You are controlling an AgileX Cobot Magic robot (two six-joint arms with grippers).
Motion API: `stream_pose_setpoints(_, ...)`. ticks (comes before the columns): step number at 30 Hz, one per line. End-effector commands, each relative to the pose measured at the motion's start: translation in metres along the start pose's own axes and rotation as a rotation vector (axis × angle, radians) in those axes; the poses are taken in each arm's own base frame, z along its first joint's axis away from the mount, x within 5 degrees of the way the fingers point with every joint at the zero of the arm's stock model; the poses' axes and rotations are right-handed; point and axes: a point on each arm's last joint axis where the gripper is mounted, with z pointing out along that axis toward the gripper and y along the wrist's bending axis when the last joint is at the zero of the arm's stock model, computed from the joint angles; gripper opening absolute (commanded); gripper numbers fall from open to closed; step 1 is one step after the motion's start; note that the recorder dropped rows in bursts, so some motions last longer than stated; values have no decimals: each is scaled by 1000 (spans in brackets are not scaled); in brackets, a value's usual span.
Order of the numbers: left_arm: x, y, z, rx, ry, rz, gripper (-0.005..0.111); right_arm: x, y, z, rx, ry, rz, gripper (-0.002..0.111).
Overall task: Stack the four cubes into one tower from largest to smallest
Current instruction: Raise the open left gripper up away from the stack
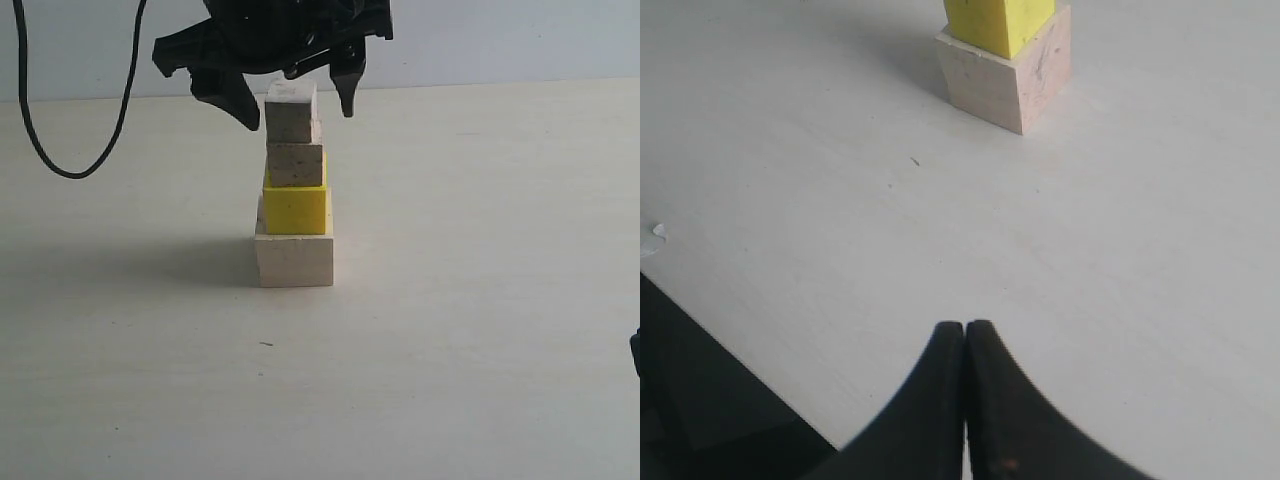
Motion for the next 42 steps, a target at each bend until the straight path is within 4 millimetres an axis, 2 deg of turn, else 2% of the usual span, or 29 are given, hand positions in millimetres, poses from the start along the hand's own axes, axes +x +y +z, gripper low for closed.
stream_pose_setpoints(1,3,-3,-5,22,1,11,76,0,0,0,0,-14,-11,0)
stream_pose_setpoints(7,3,-4,-5,27,5,15,71,0,0,0,0,-14,-11,0)
stream_pose_setpoints(42,4,-4,-8,38,3,34,71,0,0,0,0,-14,-11,0)
